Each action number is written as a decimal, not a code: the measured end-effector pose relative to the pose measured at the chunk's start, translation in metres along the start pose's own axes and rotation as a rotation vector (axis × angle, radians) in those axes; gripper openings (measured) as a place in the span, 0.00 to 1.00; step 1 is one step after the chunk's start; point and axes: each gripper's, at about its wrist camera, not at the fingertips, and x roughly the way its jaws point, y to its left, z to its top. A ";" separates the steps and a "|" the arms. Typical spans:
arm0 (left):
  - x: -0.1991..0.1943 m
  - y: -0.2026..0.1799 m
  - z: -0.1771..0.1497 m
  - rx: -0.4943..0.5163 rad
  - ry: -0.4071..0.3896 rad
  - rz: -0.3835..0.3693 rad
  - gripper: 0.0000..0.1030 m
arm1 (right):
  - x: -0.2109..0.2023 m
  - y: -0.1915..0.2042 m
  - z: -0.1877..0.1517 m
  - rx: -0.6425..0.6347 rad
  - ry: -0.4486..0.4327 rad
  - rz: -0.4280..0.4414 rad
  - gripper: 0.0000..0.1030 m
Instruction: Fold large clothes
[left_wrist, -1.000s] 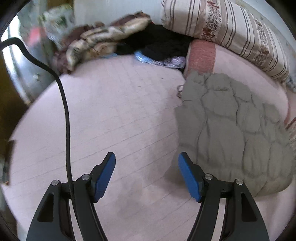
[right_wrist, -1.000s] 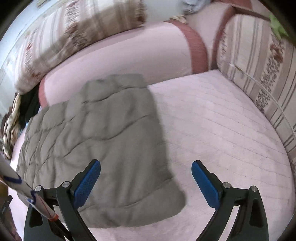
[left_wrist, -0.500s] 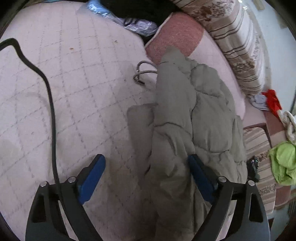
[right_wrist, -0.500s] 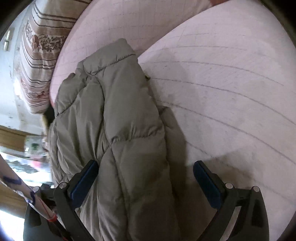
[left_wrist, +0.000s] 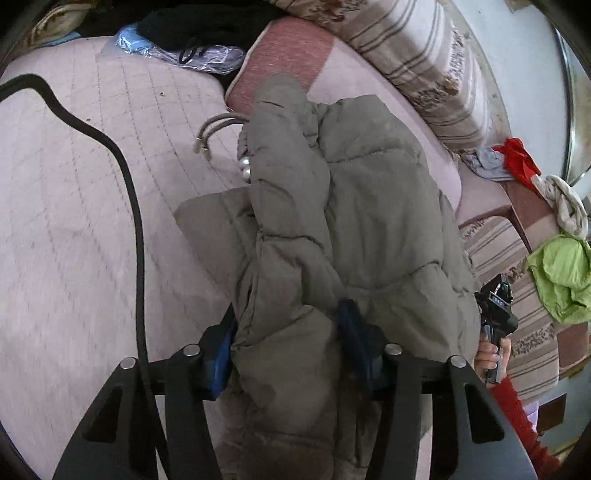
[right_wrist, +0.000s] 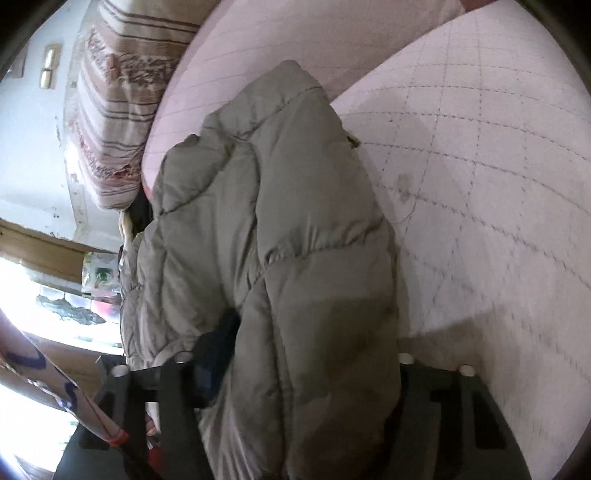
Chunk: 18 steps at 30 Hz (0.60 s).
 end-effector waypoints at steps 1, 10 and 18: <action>-0.005 -0.002 -0.006 -0.001 0.005 -0.002 0.47 | -0.003 0.000 -0.003 -0.003 0.003 0.000 0.55; -0.042 -0.009 -0.067 0.002 0.039 0.122 0.48 | -0.050 -0.009 -0.075 -0.030 0.015 -0.022 0.62; -0.111 -0.004 -0.065 -0.115 -0.144 0.272 0.51 | -0.099 0.026 -0.091 -0.025 -0.283 -0.384 0.87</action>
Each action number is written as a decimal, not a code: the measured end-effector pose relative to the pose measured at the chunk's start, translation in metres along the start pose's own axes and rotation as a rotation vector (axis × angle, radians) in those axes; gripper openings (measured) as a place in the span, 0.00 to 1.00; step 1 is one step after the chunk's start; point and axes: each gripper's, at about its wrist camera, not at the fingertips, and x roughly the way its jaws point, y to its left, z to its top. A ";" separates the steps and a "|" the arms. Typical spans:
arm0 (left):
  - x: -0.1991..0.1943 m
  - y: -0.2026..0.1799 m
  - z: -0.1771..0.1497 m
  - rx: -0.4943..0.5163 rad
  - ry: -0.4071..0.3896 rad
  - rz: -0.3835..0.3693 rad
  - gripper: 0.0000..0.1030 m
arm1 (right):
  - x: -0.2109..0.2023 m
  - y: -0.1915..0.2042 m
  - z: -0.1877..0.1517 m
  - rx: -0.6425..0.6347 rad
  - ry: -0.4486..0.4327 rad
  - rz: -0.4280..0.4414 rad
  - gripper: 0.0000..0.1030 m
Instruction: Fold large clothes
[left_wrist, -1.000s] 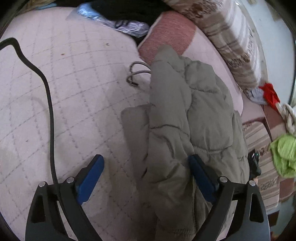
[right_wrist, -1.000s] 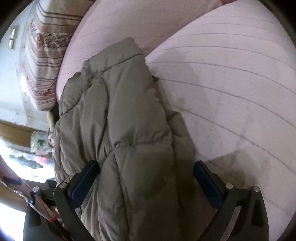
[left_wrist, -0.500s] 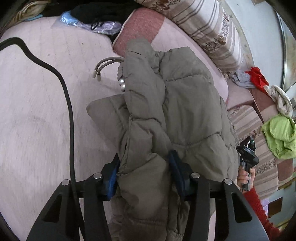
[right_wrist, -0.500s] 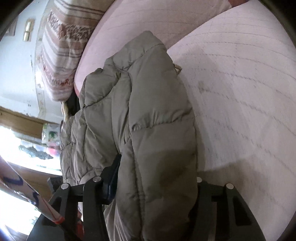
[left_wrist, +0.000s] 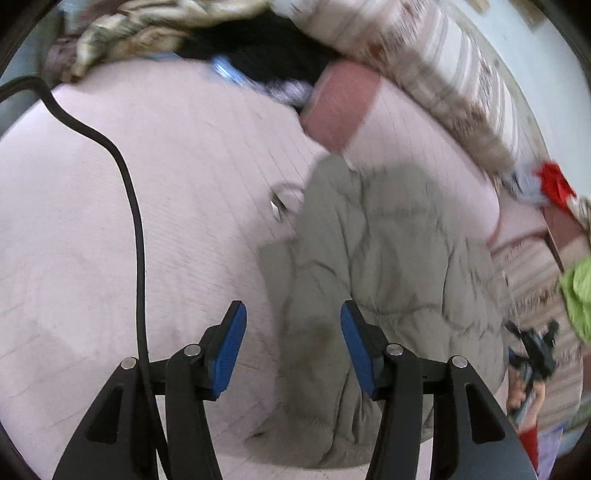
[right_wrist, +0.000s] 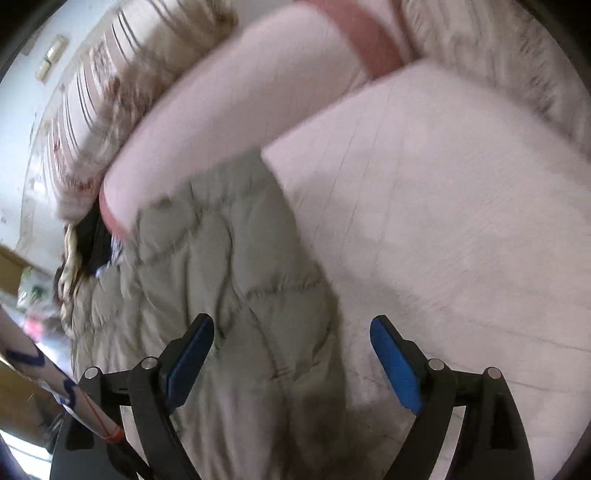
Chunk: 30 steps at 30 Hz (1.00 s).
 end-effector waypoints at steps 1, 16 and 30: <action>-0.009 0.000 0.001 0.001 -0.017 0.011 0.51 | -0.014 0.007 -0.001 -0.024 -0.043 -0.028 0.87; 0.077 -0.120 -0.013 0.301 0.037 0.223 0.59 | 0.039 0.141 -0.048 -0.442 -0.060 -0.169 0.88; 0.106 -0.114 0.021 0.246 -0.012 0.256 0.75 | 0.092 0.144 -0.009 -0.399 -0.083 -0.245 0.99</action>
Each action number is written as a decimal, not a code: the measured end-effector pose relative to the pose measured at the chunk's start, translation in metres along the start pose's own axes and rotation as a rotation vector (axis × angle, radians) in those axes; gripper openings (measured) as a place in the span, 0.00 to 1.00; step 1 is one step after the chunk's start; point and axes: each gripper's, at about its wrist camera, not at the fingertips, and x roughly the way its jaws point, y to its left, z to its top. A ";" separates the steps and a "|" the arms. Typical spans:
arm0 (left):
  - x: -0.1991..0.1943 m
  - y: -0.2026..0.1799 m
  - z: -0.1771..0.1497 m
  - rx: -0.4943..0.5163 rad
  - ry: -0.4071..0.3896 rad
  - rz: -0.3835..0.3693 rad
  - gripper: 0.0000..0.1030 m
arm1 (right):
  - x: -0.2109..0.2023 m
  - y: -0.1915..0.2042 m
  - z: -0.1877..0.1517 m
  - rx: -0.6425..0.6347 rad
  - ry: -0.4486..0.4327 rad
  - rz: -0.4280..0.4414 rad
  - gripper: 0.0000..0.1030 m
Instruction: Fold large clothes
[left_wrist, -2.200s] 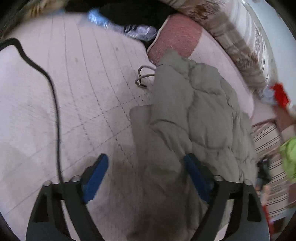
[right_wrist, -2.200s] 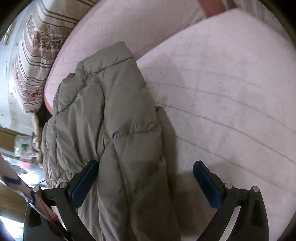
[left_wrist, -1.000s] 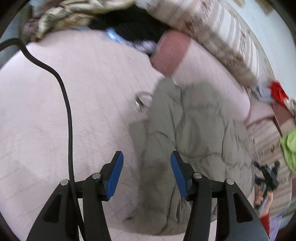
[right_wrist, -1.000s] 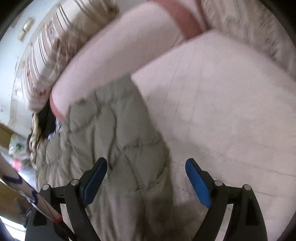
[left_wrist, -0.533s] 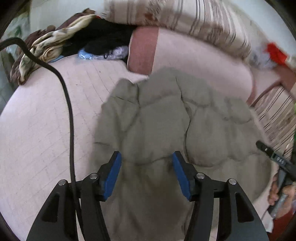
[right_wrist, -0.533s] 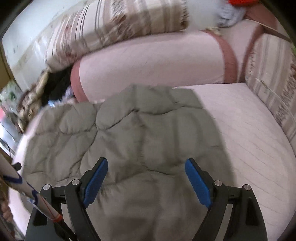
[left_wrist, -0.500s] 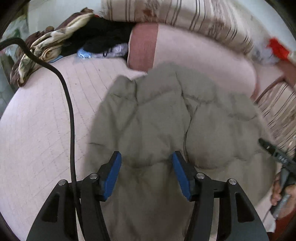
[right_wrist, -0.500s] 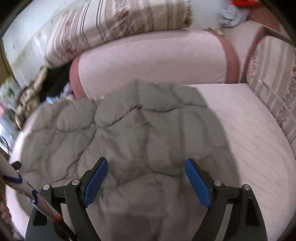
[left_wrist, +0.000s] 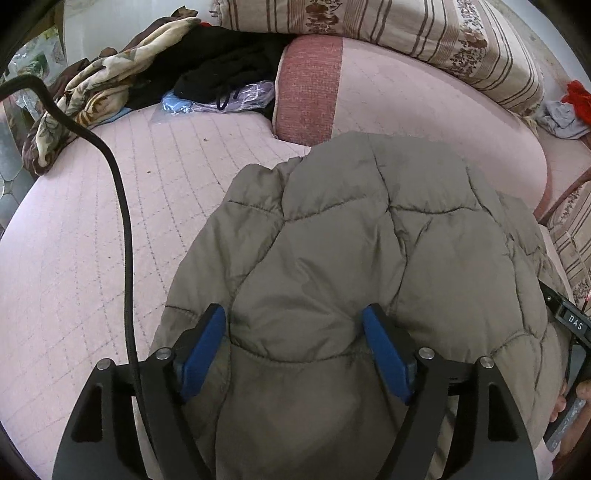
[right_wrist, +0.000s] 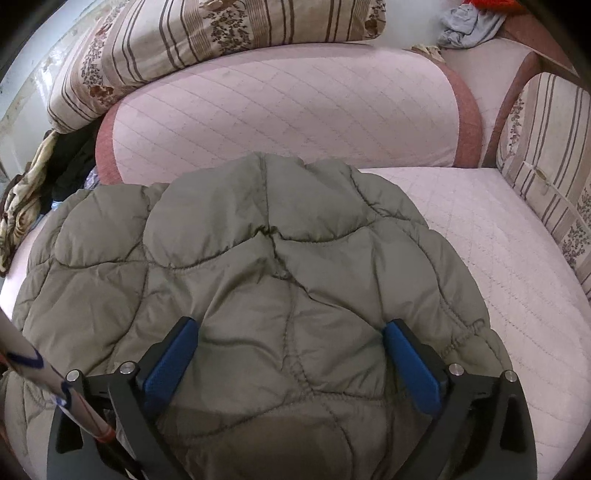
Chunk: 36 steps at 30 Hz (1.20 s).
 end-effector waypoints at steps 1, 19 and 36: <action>-0.004 0.002 0.000 -0.008 0.001 -0.004 0.75 | -0.003 0.002 -0.001 -0.002 0.000 -0.006 0.98; -0.064 0.024 -0.068 0.016 -0.081 0.154 0.75 | -0.073 0.043 -0.088 -0.094 -0.058 -0.002 1.00; -0.236 0.008 -0.135 0.081 -0.478 0.179 0.87 | -0.182 0.042 -0.158 -0.132 -0.128 0.025 0.98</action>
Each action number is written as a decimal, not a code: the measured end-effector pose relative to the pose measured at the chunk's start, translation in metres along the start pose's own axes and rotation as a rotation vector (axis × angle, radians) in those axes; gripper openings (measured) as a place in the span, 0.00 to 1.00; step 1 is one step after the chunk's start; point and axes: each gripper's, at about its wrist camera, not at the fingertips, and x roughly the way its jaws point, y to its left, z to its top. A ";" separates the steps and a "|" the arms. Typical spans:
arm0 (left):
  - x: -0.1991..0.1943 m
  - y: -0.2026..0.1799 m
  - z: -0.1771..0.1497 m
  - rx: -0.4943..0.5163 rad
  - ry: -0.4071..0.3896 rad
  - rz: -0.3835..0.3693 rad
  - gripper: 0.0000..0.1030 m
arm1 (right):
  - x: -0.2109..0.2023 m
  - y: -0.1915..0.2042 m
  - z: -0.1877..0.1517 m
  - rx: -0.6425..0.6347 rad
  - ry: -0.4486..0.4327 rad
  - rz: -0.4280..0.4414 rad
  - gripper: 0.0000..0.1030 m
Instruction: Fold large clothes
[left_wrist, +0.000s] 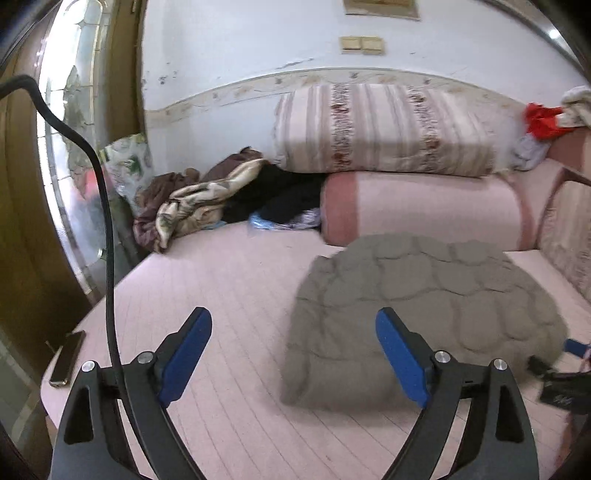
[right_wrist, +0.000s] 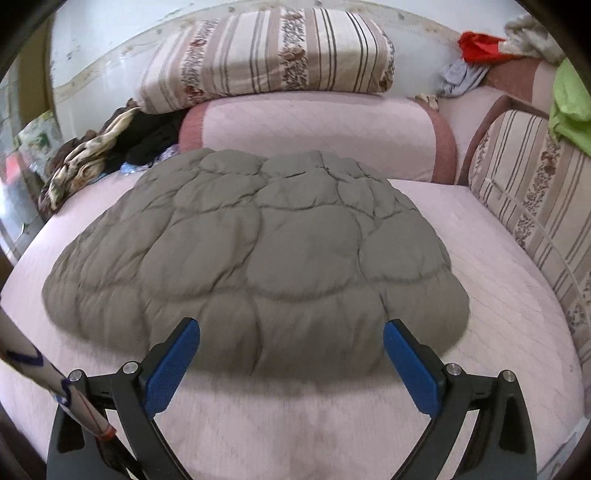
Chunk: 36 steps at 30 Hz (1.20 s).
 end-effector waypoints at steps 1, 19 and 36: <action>-0.009 -0.002 -0.003 0.000 0.010 -0.024 0.87 | -0.007 0.002 -0.007 -0.003 -0.002 0.000 0.98; -0.088 -0.009 -0.041 -0.069 0.085 -0.005 0.87 | -0.072 0.017 -0.087 0.075 0.085 0.023 0.98; -0.089 -0.017 -0.072 -0.054 0.205 -0.014 0.87 | -0.086 0.026 -0.095 0.022 0.074 -0.053 0.98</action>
